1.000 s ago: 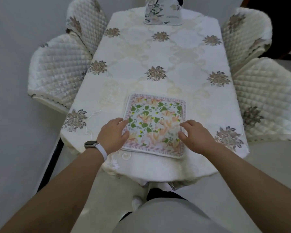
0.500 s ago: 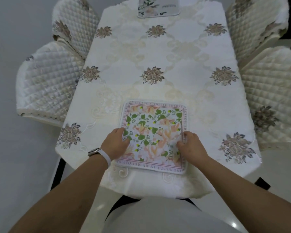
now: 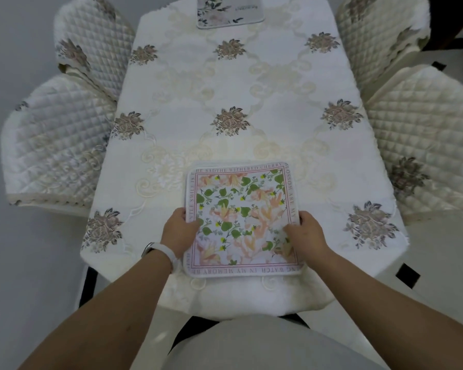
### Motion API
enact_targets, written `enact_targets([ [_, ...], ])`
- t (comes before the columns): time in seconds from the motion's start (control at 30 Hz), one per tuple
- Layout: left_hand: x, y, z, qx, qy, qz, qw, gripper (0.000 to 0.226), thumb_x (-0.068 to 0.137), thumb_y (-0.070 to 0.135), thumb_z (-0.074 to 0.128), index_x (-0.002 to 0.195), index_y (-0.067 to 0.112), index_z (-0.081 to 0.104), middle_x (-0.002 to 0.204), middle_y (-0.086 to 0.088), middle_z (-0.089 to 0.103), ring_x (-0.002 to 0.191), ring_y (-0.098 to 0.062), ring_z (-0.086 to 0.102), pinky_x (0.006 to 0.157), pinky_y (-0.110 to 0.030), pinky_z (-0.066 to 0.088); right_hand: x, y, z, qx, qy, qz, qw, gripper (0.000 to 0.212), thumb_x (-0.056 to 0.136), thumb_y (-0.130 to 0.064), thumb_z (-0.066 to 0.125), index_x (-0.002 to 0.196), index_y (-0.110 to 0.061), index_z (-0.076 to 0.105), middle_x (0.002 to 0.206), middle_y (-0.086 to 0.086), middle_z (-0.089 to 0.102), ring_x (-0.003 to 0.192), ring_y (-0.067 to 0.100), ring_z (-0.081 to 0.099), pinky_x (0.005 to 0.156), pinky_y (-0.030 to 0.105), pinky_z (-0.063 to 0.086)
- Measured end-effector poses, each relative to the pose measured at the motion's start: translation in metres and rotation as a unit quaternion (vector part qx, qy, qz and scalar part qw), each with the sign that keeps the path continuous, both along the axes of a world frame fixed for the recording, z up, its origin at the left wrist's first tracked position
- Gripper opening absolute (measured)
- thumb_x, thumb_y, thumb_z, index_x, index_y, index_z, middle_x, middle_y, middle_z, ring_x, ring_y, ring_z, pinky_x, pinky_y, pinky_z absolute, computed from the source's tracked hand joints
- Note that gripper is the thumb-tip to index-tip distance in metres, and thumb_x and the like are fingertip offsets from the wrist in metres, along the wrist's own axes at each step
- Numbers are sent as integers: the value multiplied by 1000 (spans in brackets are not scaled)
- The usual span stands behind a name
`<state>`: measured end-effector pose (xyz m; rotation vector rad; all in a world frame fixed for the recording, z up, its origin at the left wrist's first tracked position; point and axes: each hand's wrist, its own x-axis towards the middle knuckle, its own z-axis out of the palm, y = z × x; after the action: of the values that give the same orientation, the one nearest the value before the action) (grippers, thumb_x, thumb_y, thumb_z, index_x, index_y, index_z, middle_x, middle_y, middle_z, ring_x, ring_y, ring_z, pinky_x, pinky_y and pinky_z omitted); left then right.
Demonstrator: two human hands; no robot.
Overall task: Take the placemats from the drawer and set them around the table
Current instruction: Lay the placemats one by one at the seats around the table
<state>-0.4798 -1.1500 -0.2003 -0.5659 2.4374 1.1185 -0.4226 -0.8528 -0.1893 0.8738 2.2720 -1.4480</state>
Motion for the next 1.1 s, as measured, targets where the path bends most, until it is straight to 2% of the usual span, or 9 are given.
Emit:
enact_targets([
  [0.07, 6, -2, -2, 15, -1, -11, 1000, 23, 88, 23, 65, 108, 26, 54, 96, 6, 66, 79, -8, 63, 58, -22, 47, 3, -3, 2, 2, -6, -10, 1000, 17, 85, -13, 55, 98, -23, 56, 90, -4, 64, 75, 13, 62, 54, 27, 49],
  [0.17, 11, -2, 0, 36, -3, -12, 999, 21, 89, 17, 61, 108, 23, 55, 89, 11, 61, 77, -7, 62, 55, -21, 45, 10, -8, 6, 5, -6, -28, 1000, 18, 86, -12, 54, 100, -23, 56, 91, -5, 63, 77, 13, 62, 54, 27, 48],
  [0.3, 13, -3, 13, 77, 23, -39, 996, 20, 90, 16, 61, 92, 34, 52, 90, 11, 63, 77, -5, 63, 54, -17, 44, 21, -16, 17, 21, 3, -46, 999, 16, 88, -12, 54, 95, -26, 55, 90, -6, 63, 76, 12, 61, 53, 27, 46],
  [0.43, 11, -4, 28, 122, 54, -58, 989, 18, 93, 15, 59, 92, 32, 52, 93, 6, 66, 79, -9, 65, 56, -21, 45, 32, -22, 34, 39, 27, -66, 997, 16, 88, -13, 54, 92, -28, 54, 88, -7, 63, 75, 10, 61, 50, 24, 44],
  [0.57, 7, -8, 43, 165, 74, -65, 981, 13, 95, 14, 56, 94, 27, 54, 95, 1, 67, 80, -14, 67, 58, -25, 47, 44, -30, 51, 38, 55, -100, 993, 16, 88, -13, 55, 92, -28, 55, 88, -2, 65, 75, 17, 64, 52, 29, 49],
  [0.7, 5, -12, 54, 232, 89, -58, 967, 16, 95, 11, 56, 98, 27, 57, 98, 2, 70, 77, -13, 71, 53, -22, 52, 54, -37, 67, 49, 76, -131, 987, 15, 87, -15, 58, 93, -28, 57, 91, -4, 66, 78, 15, 64, 54, 29, 48],
  [0.8, 4, -15, 59, 267, 93, -65, 957, 17, 94, 10, 57, 103, 25, 59, 101, 0, 72, 79, -17, 73, 56, -26, 55, 62, -40, 78, 47, 87, -159, 982, 17, 85, -15, 59, 94, -30, 59, 93, -7, 67, 81, 15, 65, 57, 30, 51],
  [0.9, 3, -13, 62, 296, 98, -81, 947, 20, 94, 11, 58, 103, 28, 60, 99, 4, 73, 81, -12, 73, 58, -24, 56, 74, -44, 83, 52, 98, -189, 976, 19, 84, -17, 59, 96, -32, 59, 94, -11, 66, 83, 13, 65, 61, 31, 52],
  [1.1, 14, 3, 71, 321, 95, -128, 934, 19, 95, 10, 57, 103, 27, 58, 99, 4, 73, 81, -10, 73, 65, -30, 58, 107, -42, 91, 59, 107, -234, 965, 20, 87, -17, 58, 99, -33, 61, 95, -13, 67, 84, 13, 65, 61, 30, 53],
])
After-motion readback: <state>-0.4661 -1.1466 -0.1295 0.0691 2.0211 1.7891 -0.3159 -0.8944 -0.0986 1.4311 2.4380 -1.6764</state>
